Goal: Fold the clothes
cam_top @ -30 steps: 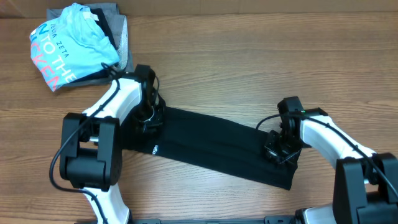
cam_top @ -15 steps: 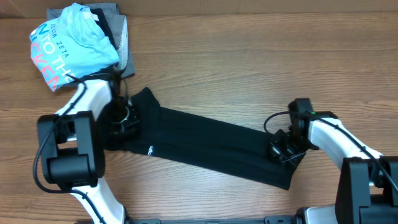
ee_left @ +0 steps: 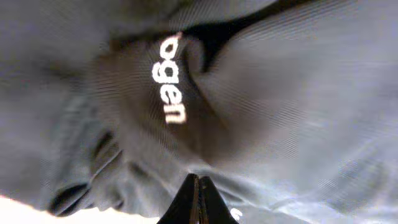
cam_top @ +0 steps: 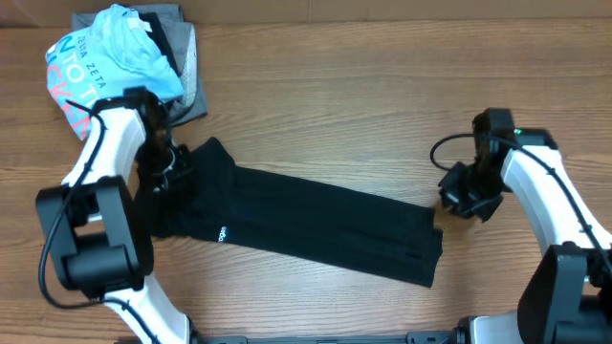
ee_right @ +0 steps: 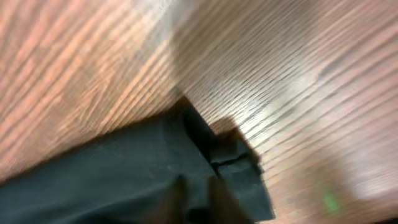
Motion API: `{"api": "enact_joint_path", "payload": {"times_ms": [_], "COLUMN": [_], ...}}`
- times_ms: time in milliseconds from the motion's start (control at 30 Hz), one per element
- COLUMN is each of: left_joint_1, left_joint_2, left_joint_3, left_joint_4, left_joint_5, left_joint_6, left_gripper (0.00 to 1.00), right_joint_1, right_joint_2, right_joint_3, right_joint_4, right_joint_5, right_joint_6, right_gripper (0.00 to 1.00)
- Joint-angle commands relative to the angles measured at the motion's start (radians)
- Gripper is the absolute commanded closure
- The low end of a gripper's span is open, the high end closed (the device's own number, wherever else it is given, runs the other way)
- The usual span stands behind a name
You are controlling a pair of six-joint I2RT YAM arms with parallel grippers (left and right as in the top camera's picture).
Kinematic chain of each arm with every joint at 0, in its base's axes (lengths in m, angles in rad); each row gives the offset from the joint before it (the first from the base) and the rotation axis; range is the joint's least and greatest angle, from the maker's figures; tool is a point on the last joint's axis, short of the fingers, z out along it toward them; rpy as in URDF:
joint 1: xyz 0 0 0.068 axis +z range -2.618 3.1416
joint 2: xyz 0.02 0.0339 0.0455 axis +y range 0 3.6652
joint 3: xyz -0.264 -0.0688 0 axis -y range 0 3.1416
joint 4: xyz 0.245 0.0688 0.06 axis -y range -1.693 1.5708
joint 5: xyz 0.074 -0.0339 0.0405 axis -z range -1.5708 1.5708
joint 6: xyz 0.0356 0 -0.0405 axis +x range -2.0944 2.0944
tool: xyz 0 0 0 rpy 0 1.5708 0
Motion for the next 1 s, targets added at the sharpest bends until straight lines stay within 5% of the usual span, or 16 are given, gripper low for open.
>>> {"api": "enact_joint_path", "payload": {"times_ms": [0,33,133,167,367,667,967], "left_joint_1": [0.006,0.006,0.005,0.004,0.003,0.003,0.003], "left_joint_2": [-0.129,-0.149,-0.176,-0.177,-0.159,-0.151,-0.151], "left_joint_3": [0.055,0.055,0.055,0.055,0.053,0.052,0.052], "left_joint_4": [-0.012,-0.013,-0.019,-0.021,-0.017,-0.017,-0.014], "left_joint_5": [-0.016,-0.016,-0.016,-0.016,-0.016,-0.016,-0.016], "left_joint_6": [-0.011,-0.01,-0.01,-0.01,-0.011,-0.011,-0.011], "left_gripper": [0.86,0.65,0.11,0.0,0.0,0.0,0.0], "right_joint_1": [-0.005,-0.008,-0.019,-0.026,-0.07,-0.073,-0.071], "right_joint_2": [0.0,0.001,0.001,0.001,0.001,0.001,0.001], "right_joint_3": [0.031,0.026,0.012,0.005,-0.057,-0.267,-0.382], "right_joint_4": [-0.012,-0.012,-0.01,-0.006,0.036,0.211,0.24], "right_joint_5": [0.099,0.11,0.124,0.123,0.078,-0.28,-0.29], "right_joint_6": [-0.015,-0.015,-0.015,-0.014,-0.015,-0.18,-0.18], "right_gripper": [0.45,0.07,0.0,0.0,0.0,0.0,0.0]}}
